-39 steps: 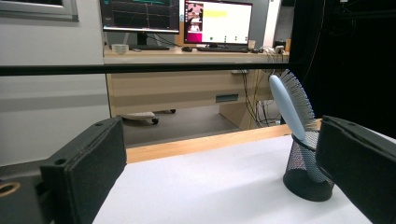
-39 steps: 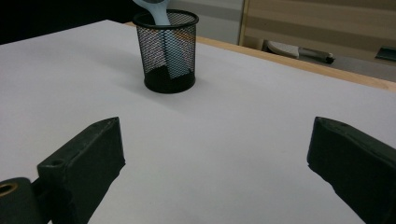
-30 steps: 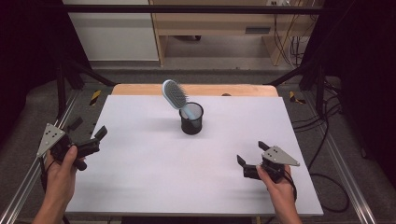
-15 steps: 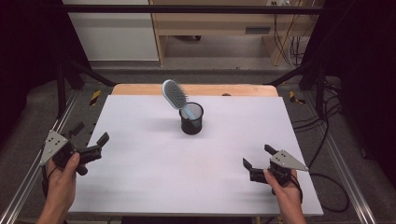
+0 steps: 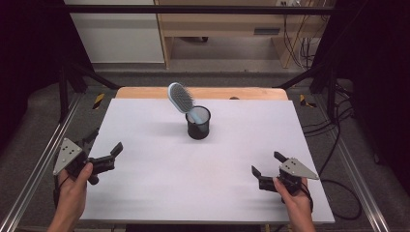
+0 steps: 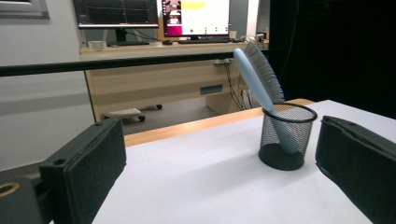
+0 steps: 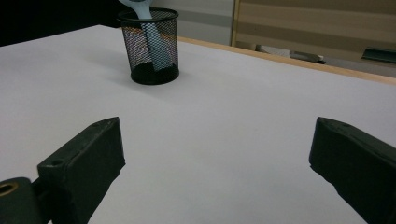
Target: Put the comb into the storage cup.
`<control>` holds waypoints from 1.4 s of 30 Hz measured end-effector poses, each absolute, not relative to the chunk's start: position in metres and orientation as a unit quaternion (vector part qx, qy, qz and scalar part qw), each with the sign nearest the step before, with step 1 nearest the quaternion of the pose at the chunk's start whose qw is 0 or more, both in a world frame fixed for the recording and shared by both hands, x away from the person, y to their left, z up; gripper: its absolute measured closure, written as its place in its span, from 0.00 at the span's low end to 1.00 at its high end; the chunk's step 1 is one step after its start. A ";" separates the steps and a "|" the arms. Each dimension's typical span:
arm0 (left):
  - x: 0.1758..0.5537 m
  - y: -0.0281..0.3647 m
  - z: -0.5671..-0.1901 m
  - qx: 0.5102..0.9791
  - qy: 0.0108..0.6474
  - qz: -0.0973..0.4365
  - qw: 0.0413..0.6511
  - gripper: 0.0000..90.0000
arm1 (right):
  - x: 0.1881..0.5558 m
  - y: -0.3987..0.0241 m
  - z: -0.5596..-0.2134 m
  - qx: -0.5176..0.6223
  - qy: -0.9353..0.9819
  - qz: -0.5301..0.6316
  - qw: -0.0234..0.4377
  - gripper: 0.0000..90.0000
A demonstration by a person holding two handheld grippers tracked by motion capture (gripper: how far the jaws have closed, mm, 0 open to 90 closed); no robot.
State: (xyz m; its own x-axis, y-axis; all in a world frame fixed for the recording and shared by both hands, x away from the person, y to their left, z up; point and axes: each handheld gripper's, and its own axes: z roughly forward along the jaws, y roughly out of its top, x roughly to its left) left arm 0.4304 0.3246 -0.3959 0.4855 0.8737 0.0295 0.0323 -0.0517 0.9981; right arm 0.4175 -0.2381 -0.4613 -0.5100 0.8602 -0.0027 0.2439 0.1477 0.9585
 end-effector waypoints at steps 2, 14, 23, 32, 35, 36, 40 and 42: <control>0.429 0.321 -0.398 0.634 0.357 0.354 0.588 0.02 | 0.417 -0.239 -0.462 0.396 0.697 0.519 0.296 0.04; 0.425 0.311 -0.416 0.642 0.361 0.332 0.590 0.02 | 0.417 -0.239 -0.463 0.397 0.699 0.518 0.292 0.04; 0.424 0.307 -0.423 0.644 0.363 0.326 0.589 0.02 | 0.417 -0.238 -0.463 0.396 0.699 0.519 0.291 0.04; 0.425 0.300 -0.432 0.651 0.364 0.310 0.590 0.02 | 0.417 -0.238 -0.463 0.393 0.701 0.520 0.289 0.04; 0.425 0.298 -0.434 0.653 0.363 0.307 0.590 0.02 | 0.417 -0.238 -0.463 0.393 0.701 0.520 0.289 0.04; 0.424 0.297 -0.434 0.654 0.362 0.306 0.590 0.02 | 0.417 -0.238 -0.463 0.393 0.701 0.520 0.289 0.04; 0.424 0.295 -0.436 0.657 0.360 0.303 0.589 0.02 | 0.417 -0.238 -0.463 0.392 0.701 0.521 0.289 0.04; 0.424 0.295 -0.438 0.657 0.361 0.301 0.589 0.02 | 0.417 -0.238 -0.463 0.391 0.702 0.521 0.288 0.04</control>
